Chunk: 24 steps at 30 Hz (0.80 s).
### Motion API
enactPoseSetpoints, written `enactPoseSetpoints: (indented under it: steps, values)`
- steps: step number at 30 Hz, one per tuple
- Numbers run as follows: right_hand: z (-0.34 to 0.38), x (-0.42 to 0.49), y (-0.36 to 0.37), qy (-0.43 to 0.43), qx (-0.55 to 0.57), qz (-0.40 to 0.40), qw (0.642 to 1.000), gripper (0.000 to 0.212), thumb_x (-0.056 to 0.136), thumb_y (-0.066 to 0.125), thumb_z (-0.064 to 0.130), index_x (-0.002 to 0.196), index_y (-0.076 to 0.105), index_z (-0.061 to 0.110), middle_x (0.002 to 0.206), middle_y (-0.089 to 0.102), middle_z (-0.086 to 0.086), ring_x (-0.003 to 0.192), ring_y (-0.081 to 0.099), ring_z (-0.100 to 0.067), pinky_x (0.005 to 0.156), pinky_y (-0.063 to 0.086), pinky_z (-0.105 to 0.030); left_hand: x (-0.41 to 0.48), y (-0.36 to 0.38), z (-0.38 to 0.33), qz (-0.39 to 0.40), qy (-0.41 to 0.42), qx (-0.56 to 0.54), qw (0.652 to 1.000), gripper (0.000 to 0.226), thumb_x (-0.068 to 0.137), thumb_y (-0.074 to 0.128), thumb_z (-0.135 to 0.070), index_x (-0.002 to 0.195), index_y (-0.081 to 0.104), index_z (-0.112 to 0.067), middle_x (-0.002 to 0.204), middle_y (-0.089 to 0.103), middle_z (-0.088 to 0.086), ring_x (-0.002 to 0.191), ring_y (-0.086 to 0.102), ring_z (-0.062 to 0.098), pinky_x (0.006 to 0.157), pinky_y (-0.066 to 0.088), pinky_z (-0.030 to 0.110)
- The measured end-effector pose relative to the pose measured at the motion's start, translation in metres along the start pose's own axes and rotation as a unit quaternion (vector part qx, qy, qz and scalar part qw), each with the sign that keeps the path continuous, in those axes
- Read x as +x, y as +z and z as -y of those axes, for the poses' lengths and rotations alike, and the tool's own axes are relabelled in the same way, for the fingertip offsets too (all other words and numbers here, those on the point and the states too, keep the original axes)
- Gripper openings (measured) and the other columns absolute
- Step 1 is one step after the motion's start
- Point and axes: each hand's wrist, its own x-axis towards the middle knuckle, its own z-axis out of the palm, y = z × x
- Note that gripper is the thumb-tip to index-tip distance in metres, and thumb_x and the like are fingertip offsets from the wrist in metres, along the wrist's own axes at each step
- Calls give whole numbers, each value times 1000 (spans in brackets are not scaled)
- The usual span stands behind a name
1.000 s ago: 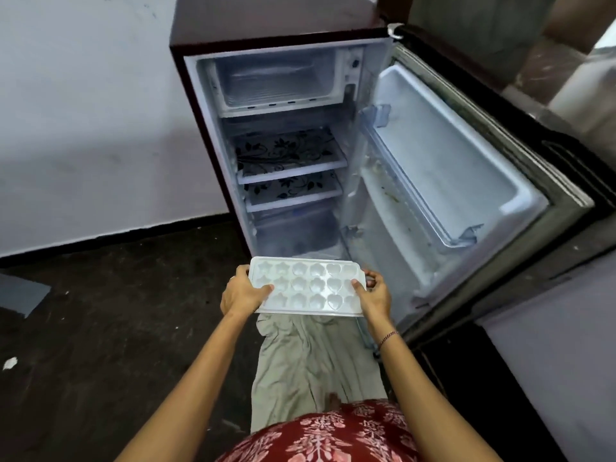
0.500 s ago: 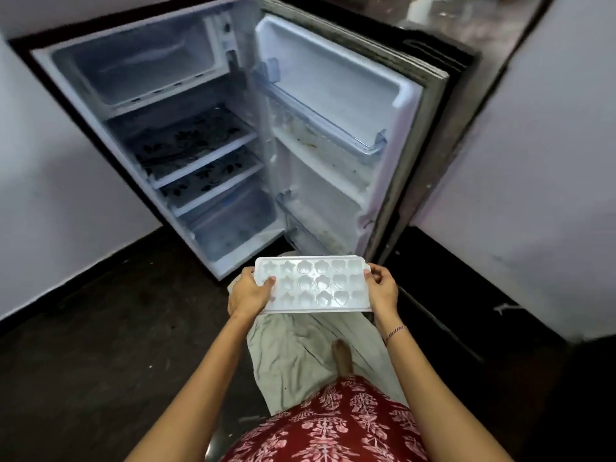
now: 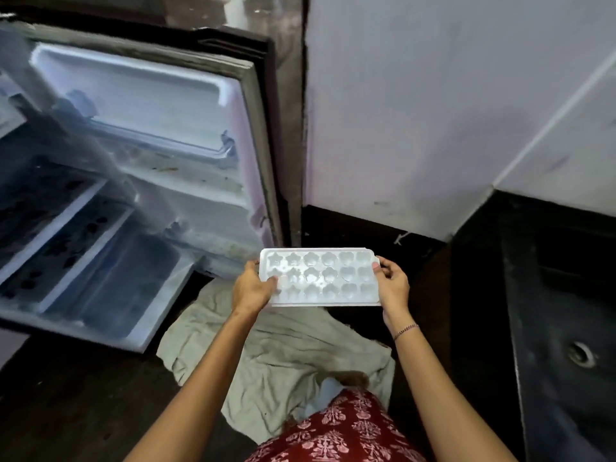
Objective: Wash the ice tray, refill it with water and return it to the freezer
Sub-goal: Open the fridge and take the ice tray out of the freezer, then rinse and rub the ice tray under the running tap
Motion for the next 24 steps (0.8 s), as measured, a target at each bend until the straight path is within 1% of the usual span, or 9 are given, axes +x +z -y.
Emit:
enactPoseSetpoints:
  steps: [3, 6, 7, 8, 11, 14, 19, 22, 24]
  values:
    - [9, 14, -31, -3, 8, -59, 998, 22, 92, 59, 19, 113, 62, 11, 89, 58, 0, 78, 56, -8, 67, 49, -14, 11, 28, -31, 35, 38, 19, 998, 42, 82, 65, -15, 121, 50, -14, 113, 63, 6, 104, 60, 28, 89, 49, 40]
    - [20, 27, -60, 15, 35, -111, 993, 19, 96, 52, 24, 108, 64, 16, 102, 65, -4, 93, 61, -15, 83, 53, -31, 21, 56, -64, 63, 79, 44, 994, 44, 82, 66, -18, 122, 50, -14, 115, 64, 6, 106, 60, 28, 90, 48, 41]
    - [24, 32, -70, 18, 43, -127, 991, 18, 96, 51, 25, 107, 63, 17, 104, 65, -4, 96, 62, -17, 86, 53, -34, 24, 66, -77, 72, 91, 61, 991, 46, 82, 67, -20, 124, 49, -14, 116, 64, 6, 106, 60, 28, 90, 48, 39]
    - [27, 37, -80, 16, 49, -144, 988, 18, 96, 52, 25, 108, 63, 16, 105, 65, -4, 97, 62, -17, 85, 53, -34, 26, 76, -90, 83, 101, 77, 988, 47, 82, 67, -23, 126, 48, -15, 116, 64, 6, 106, 60, 27, 89, 48, 38]
    - [34, 54, -109, 11, 64, -188, 980, 21, 95, 54, 21, 113, 62, 13, 106, 64, -4, 96, 61, -15, 75, 51, -24, 35, 107, -127, 123, 126, 88, 980, 50, 82, 68, -24, 127, 48, -18, 115, 64, 4, 103, 61, 25, 85, 47, 35]
    - [42, 77, -140, 15, 94, -237, 967, 21, 95, 54, 22, 111, 64, 13, 109, 65, -5, 100, 61, -17, 82, 51, -29, 47, 142, -168, 161, 162, 101, 968, 50, 79, 69, -23, 125, 50, -17, 112, 65, 6, 101, 62, 26, 87, 49, 39]
    - [49, 109, -202, 16, 125, -308, 943, 13, 92, 59, 20, 104, 63, 18, 106, 67, -6, 97, 64, -19, 78, 51, -28, 54, 211, -238, 238, 227, 90, 940, 49, 80, 69, -19, 124, 49, -17, 113, 64, 1, 97, 64, 26, 85, 52, 44]
    - [51, 121, -239, 18, 142, -361, 921, 12, 92, 59, 21, 103, 63, 18, 107, 67, -6, 100, 64, -20, 83, 52, -31, 47, 255, -278, 280, 258, 85, 921, 49, 80, 69, -15, 125, 48, -16, 108, 64, 0, 92, 63, 25, 82, 54, 44]
    - [52, 123, -262, 18, 153, -399, 904, 14, 92, 59, 20, 105, 63, 16, 106, 67, -6, 101, 64, -21, 87, 52, -33, 38, 286, -302, 314, 280, 84, 903, 50, 81, 68, -14, 126, 47, -15, 112, 64, 5, 94, 64, 27, 82, 53, 44]
